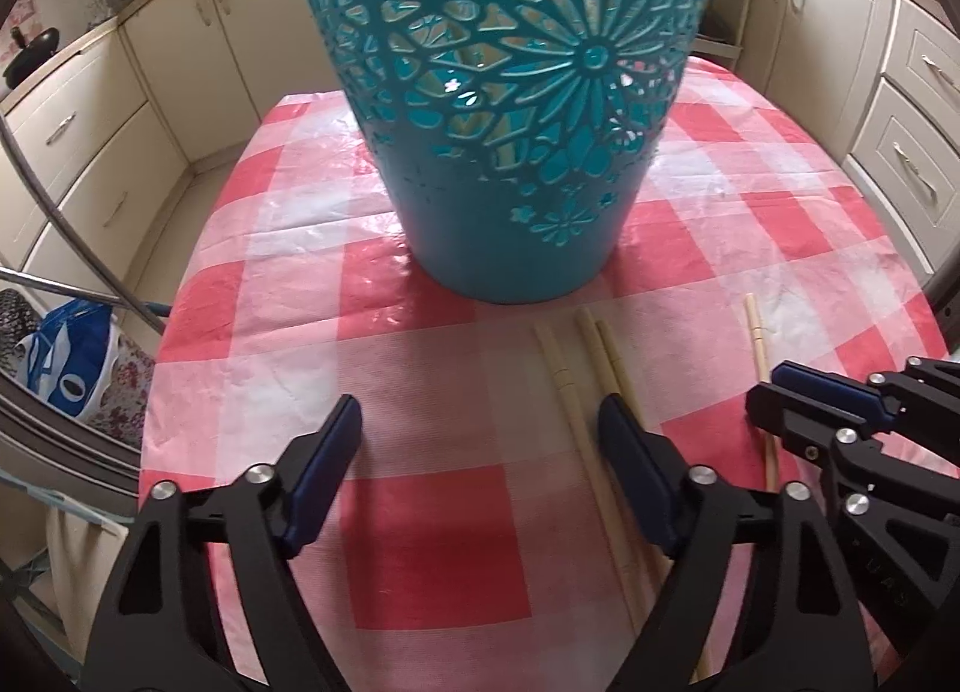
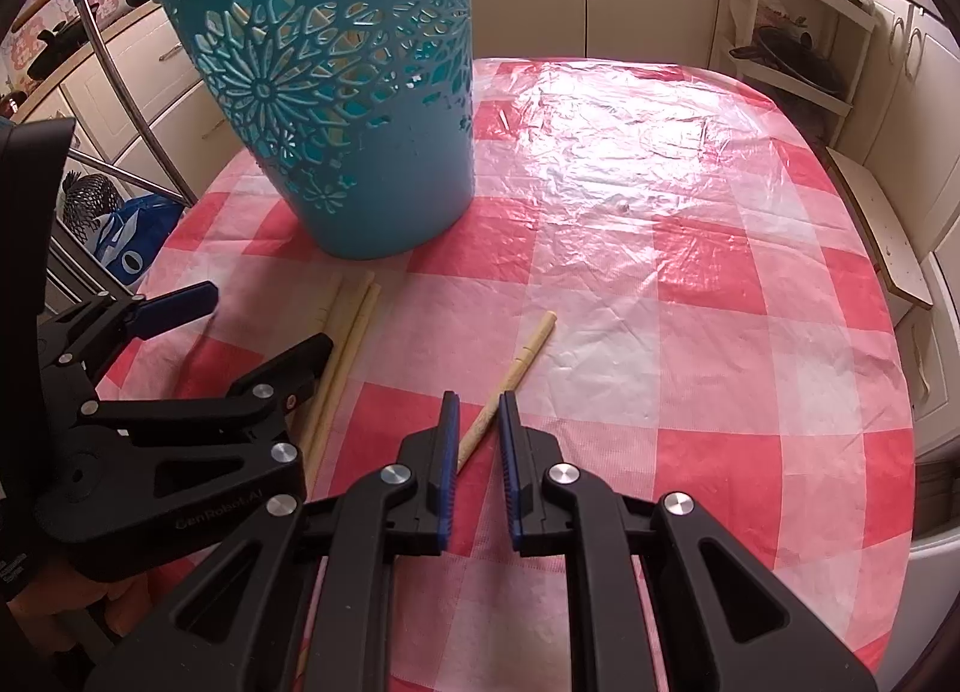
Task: Organize utensils
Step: 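Grasp a chopstick from the bundle with the left tool while the right tool holds its chopstick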
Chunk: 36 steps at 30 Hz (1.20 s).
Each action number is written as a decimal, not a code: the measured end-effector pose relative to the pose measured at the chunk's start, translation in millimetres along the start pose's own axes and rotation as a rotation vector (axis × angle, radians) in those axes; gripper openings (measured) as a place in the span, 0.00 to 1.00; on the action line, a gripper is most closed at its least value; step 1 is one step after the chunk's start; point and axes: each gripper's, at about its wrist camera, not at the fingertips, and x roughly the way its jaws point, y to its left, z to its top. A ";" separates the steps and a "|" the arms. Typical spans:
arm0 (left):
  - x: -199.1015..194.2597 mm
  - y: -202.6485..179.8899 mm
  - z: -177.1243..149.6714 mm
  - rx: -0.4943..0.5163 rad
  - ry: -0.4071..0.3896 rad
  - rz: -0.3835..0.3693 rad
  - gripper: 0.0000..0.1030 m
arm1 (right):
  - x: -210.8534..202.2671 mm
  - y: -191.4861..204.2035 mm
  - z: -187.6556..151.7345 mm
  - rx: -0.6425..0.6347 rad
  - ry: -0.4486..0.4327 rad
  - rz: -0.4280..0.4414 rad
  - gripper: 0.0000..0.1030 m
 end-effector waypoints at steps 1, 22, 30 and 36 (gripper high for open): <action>-0.1 -0.3 -0.3 0.003 -0.003 -0.014 0.62 | 0.1 1.2 -0.3 -0.002 -0.001 0.001 0.14; -13.5 -12.0 -11.1 0.208 0.012 -0.135 0.06 | -1.8 5.2 -2.3 -0.066 0.020 0.031 0.12; -9.0 7.0 -7.4 0.102 0.036 -0.144 0.14 | -1.7 -0.6 0.4 -0.067 0.052 0.077 0.10; -7.7 6.5 -6.4 0.084 0.026 -0.135 0.17 | 0.7 11.1 -0.1 -0.093 0.016 0.002 0.10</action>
